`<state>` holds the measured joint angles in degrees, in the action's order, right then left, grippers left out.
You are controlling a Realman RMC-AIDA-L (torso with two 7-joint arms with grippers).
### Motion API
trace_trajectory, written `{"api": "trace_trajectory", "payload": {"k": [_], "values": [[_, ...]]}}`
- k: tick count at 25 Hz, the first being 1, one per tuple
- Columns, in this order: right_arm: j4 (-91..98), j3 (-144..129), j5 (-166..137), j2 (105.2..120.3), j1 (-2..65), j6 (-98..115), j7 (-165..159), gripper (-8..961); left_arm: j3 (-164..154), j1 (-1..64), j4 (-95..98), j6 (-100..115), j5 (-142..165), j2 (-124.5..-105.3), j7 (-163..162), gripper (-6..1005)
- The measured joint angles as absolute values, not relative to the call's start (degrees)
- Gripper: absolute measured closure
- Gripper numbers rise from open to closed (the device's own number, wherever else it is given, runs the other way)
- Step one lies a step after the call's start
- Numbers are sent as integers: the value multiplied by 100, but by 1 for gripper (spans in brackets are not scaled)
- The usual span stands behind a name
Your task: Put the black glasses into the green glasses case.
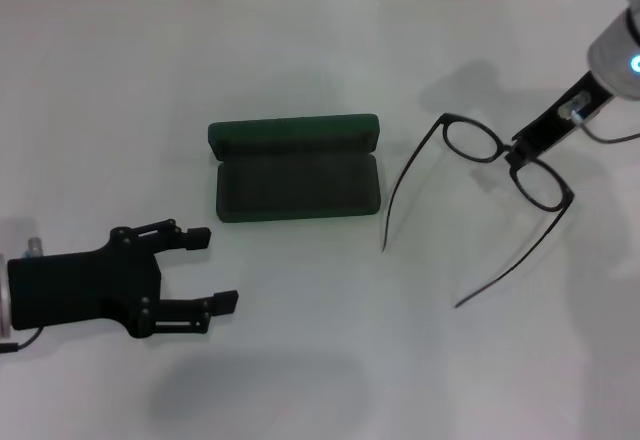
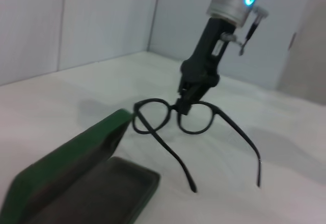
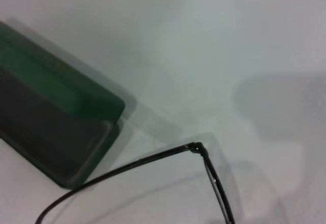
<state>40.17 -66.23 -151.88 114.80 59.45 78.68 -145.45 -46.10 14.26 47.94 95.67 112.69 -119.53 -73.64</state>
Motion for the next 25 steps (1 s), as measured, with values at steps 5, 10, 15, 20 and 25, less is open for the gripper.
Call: {"api": "trace_trajectory", "payload": {"k": [5, 10, 15, 20, 25], "values": [[4826, -6062, -14844, 11410, 5411, 8132, -14393, 904, -4596, 1413, 4600, 9687, 10969, -11951, -7763, 110], [5093, -5348, -13853, 11245, 4927, 8122, -13957, 916, -4626, 1574, 4163, 9690, 10864, -11929, -8175, 110], [5050, -4837, -12440, 11256, 4388, 7956, -12874, 918, -4643, 1792, 3642, 9695, 10871, -11904, -8161, 110], [4787, -4782, -10725, 11486, 3807, 7722, -11272, 916, -4546, 1978, 3184, 9690, 10837, -11900, -8271, 111], [3892, -4964, -9295, 11587, 3665, 7696, -9451, 915, -4554, 2203, 2740, 9683, 10851, -11941, -8219, 111]]}}
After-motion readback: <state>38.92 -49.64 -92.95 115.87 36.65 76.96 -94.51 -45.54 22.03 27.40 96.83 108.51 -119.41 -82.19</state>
